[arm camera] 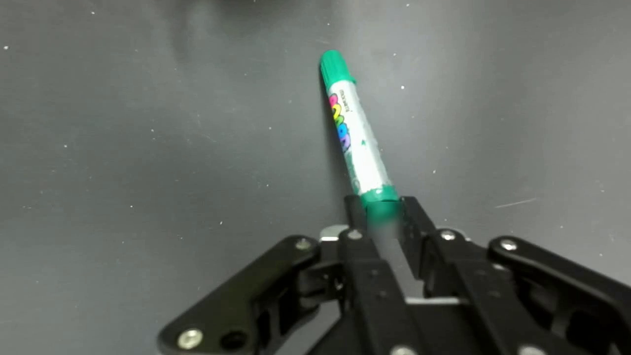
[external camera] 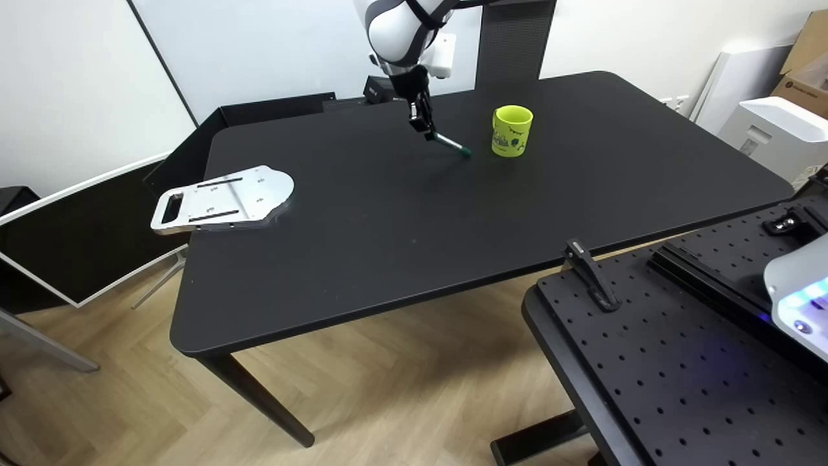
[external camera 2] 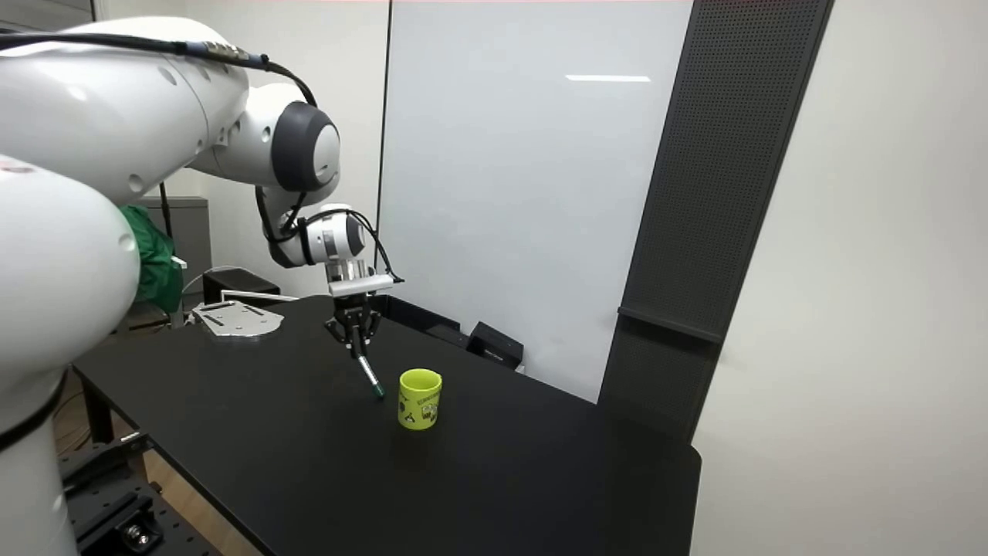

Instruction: Put the marker in the mug and then put it back on the table

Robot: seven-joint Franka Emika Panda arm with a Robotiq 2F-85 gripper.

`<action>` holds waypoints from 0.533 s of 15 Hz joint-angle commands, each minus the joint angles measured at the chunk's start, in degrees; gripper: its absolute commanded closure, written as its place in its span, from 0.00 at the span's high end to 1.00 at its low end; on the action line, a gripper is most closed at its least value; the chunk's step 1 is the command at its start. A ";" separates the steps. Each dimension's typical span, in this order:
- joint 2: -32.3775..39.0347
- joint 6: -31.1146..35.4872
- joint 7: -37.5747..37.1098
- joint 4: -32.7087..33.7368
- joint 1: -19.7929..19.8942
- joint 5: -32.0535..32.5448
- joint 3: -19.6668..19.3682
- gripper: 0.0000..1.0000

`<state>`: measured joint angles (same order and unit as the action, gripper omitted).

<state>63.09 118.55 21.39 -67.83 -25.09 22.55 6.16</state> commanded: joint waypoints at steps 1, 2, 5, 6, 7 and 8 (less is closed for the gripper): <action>-0.03 3.15 -0.86 -1.21 1.92 -2.84 1.26 0.06; -0.08 4.45 -0.95 -1.68 2.11 -3.46 1.21 0.06; -0.22 8.12 -1.15 -3.07 2.31 -4.50 0.82 0.33; -0.22 8.98 -1.14 -3.46 2.35 -4.61 0.73 0.48; -0.24 9.67 -1.10 -3.83 2.38 -4.74 0.66 0.55; -0.24 10.16 -1.06 -4.11 2.41 -5.01 0.60 0.61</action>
<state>63.32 126.84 21.31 -70.50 -23.28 18.28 6.39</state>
